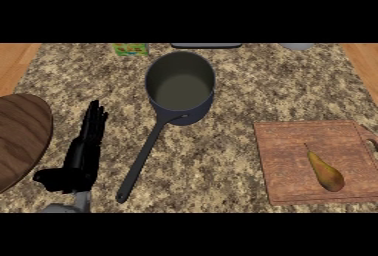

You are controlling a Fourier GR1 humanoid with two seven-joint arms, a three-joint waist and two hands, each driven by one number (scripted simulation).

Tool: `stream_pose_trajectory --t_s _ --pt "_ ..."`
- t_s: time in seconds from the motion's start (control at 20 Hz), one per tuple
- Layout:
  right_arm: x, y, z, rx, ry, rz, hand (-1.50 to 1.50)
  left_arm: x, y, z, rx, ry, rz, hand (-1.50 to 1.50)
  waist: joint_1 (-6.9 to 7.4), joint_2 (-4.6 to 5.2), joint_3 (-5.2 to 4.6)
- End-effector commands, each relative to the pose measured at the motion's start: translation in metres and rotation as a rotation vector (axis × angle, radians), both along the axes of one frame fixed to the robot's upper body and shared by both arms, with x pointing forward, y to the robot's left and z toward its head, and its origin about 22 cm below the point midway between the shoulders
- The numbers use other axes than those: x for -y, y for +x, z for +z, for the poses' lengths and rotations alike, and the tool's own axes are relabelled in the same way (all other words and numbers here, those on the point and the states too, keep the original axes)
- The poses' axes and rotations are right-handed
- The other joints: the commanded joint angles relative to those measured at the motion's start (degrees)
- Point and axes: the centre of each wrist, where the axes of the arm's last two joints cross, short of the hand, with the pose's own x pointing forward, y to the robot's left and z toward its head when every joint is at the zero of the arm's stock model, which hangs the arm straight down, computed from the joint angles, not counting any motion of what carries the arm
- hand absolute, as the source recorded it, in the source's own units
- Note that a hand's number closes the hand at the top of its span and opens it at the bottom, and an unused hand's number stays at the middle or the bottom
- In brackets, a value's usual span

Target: Pick the pear from the cutting board and place it in the pot

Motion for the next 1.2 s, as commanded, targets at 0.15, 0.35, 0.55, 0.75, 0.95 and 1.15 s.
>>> stream_pose_trajectory --t_s 0.15,0.35,0.55,0.75,0.95,1.15 --pt "-0.022 0.000 0.023 -0.296 -0.445 0.040 -1.50 -0.006 -0.005 -0.002 0.007 0.020 -0.013 0.00 1.03 0.17 -0.09" --pt "-0.060 -0.008 0.001 -0.377 -0.557 0.021 -1.50 0.001 0.007 -0.001 0.009 0.007 0.000 0.00 0.23 0.18 -0.03" --pt "-0.095 0.002 0.000 -0.411 -0.574 -0.017 -1.50 0.002 0.005 -0.009 0.003 0.003 -0.009 0.00 0.50 0.14 0.01" --pt "-0.091 0.008 -0.004 -0.465 -0.587 -0.002 -1.50 0.002 -0.004 -0.006 0.011 0.016 -0.006 0.00 0.59 0.11 0.05" --pt "-0.107 0.009 -0.053 -0.501 -0.688 -0.048 -1.50 -0.011 0.002 -0.002 0.006 0.010 -0.034 0.00 0.85 0.22 0.07" --pt "-0.098 0.017 -0.043 -0.563 -0.722 -0.049 -1.50 -0.003 -0.001 -0.035 0.007 0.004 -0.017 0.00 0.49 0.20 0.03"
